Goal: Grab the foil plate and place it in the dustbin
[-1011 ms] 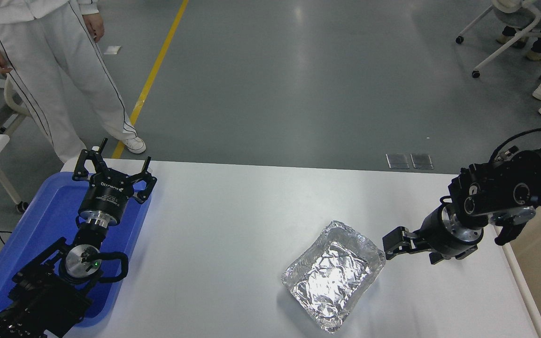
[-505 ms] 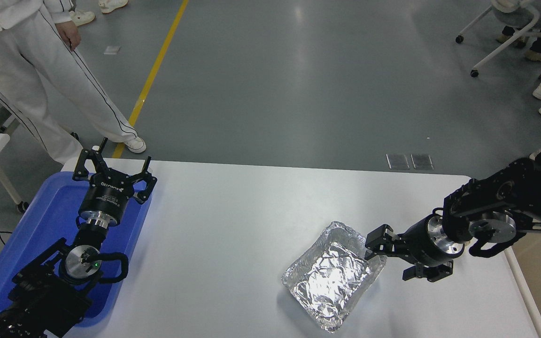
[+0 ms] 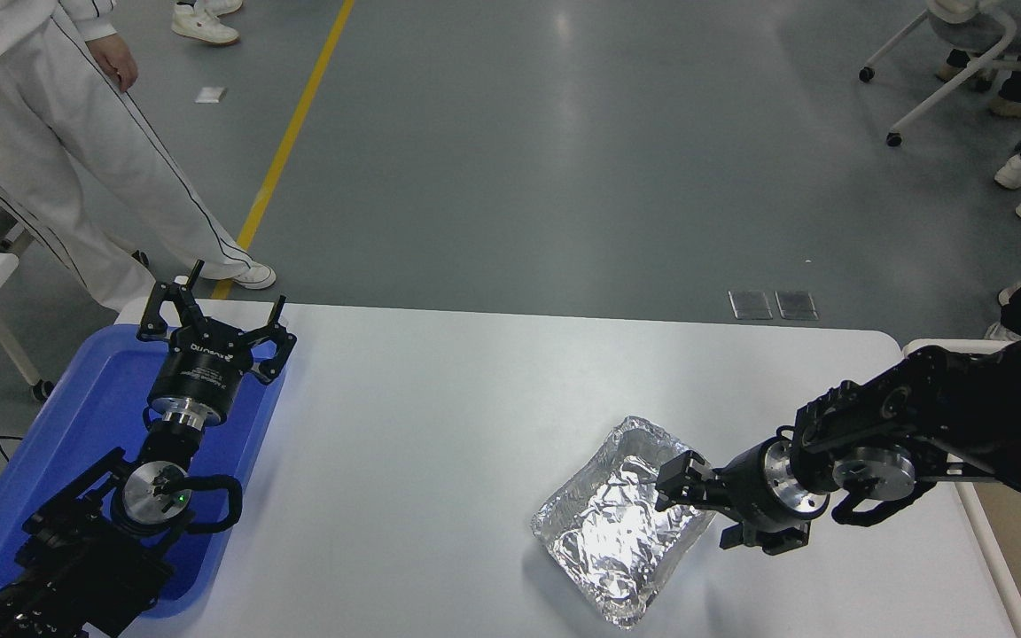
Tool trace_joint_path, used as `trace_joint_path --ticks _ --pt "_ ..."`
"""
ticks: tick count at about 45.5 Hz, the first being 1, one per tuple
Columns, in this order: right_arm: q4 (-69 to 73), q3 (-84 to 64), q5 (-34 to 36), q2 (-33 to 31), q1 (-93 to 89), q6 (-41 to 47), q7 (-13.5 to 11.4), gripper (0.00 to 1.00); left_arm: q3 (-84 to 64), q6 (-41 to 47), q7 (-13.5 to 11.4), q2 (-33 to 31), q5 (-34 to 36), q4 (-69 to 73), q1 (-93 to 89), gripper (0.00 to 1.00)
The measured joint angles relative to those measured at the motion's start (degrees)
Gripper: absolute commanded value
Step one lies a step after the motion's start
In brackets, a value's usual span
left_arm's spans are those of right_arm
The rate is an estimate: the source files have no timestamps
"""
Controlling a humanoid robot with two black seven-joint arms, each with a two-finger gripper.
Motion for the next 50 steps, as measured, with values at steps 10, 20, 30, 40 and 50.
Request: trace_joint_path --ticks 10,20,30,40,50 --pt "-0.4 0.4 1.0 0.5 -2.4 -2.4 0.0 0.87 0.0 0.0 0.0 0.0 0.0 0.0 0.0 1.0" --pt "-0.6 0.7 2.9 0.8 -4.3 -5.5 0.0 0.87 0.0 0.0 0.0 0.0 0.0 0.0 0.0 1.0" --pt "-0.7 1.8 3.7 1.4 -6.2 -8.5 0.0 0.8 0.0 0.0 0.0 0.0 0.0 0.0 0.0 1.0" --pt "-0.6 3.2 6.4 1.8 -7.2 -9.9 0.0 0.44 0.0 0.0 0.0 0.0 0.0 0.0 0.0 1.0" --pt "-0.3 3.7 8.0 1.9 -7.5 -9.9 0.0 0.17 0.0 0.0 0.0 0.0 0.0 0.0 0.0 1.0"
